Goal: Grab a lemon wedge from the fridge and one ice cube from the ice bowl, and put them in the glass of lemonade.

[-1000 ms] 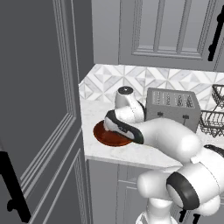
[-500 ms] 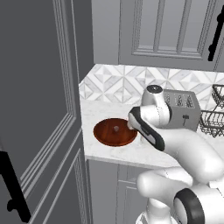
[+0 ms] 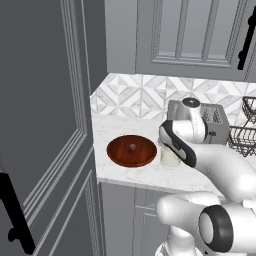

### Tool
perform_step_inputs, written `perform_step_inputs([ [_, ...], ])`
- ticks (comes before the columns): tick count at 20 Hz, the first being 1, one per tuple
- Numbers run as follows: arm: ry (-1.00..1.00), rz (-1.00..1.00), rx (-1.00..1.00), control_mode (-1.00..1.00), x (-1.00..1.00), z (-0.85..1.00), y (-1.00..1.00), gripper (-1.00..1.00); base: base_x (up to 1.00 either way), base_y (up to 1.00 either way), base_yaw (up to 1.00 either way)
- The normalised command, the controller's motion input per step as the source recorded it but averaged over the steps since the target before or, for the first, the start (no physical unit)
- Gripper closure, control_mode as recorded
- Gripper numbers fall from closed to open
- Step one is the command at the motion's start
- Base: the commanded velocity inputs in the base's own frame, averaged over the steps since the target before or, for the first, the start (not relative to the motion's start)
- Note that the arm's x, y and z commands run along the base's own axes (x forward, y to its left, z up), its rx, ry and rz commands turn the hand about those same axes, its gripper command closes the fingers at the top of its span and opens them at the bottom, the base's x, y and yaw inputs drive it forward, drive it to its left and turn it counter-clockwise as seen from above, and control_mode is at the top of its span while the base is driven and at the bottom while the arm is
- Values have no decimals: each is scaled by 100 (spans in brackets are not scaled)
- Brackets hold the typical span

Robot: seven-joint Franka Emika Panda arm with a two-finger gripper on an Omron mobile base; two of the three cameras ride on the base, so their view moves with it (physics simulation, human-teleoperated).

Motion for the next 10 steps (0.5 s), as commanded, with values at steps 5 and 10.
perform_step_inputs([
  [5,0,0,0,-100,12,0,-32,100,0,0,0],
  [10,1,0,0,-100,28,0,-2,100,0,0,0],
])
